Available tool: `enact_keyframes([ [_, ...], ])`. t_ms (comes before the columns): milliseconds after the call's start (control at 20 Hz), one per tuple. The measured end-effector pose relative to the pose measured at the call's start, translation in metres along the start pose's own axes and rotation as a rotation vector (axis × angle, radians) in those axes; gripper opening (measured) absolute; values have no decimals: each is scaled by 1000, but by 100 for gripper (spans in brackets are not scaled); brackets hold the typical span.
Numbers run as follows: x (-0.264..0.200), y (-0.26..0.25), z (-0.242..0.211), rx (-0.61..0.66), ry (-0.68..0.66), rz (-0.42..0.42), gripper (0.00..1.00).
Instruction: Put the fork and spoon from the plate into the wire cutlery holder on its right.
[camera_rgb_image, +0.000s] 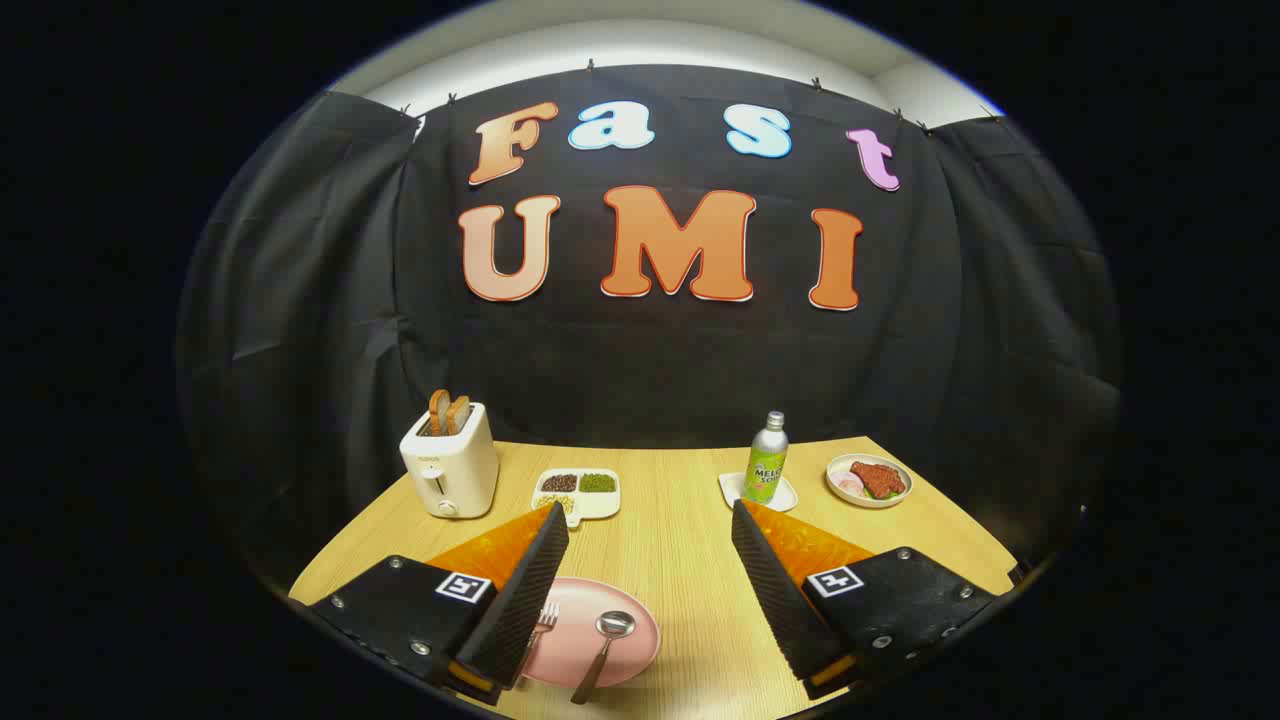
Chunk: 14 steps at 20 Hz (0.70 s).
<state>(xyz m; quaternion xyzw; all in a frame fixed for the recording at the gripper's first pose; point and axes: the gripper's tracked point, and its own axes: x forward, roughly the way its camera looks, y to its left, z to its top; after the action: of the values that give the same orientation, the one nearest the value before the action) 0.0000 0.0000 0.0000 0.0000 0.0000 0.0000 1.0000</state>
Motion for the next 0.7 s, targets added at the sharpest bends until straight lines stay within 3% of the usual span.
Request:
enact_keyframes([
  [700, 0, -9, -2, 8, -7, -44, 99],
])
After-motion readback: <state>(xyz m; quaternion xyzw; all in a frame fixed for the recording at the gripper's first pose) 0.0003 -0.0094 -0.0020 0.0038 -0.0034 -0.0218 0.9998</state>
